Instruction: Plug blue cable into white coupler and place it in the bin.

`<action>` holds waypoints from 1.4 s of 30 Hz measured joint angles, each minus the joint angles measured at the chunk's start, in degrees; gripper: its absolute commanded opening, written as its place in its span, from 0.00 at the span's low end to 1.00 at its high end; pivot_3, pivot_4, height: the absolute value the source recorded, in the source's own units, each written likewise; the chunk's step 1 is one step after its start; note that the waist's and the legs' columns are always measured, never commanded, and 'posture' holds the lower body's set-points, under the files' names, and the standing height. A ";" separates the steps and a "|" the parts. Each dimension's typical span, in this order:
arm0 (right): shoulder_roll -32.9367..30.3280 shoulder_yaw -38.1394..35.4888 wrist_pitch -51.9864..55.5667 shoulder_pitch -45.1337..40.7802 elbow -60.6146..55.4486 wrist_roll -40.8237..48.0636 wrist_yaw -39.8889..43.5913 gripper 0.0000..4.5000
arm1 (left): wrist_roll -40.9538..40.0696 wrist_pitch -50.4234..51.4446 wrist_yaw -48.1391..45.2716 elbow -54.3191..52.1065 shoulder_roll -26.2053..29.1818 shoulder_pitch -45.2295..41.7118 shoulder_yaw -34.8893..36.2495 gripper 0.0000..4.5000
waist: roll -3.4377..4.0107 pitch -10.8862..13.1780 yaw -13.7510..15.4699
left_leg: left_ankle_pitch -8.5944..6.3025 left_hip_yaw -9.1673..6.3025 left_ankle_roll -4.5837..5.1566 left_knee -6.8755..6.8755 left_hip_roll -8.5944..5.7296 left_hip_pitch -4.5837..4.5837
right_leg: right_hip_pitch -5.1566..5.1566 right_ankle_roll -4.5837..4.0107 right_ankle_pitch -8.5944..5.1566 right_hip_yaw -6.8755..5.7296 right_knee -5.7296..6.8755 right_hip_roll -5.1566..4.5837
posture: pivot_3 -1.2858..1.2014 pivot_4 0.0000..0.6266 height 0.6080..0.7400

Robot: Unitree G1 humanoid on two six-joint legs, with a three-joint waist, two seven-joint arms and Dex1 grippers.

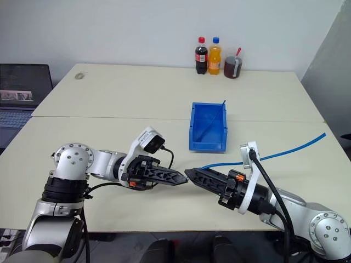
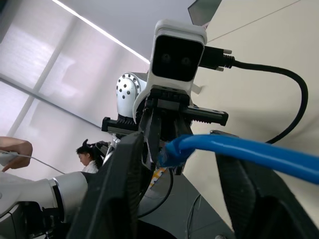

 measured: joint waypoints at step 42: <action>2.36 0.19 10.83 -15.55 22.49 -9.30 14.28 0.04 | 55.57 -41.36 41.82 -29.30 -5.82 29.53 8.79 1.00 | -0.02 -0.02 0.07 | -0.01 0.18 0.00 -0.04 0.04 -0.01 | -0.02 -0.18 0.22 0.21 -0.12 -0.16 | 0.52 0.24 1.00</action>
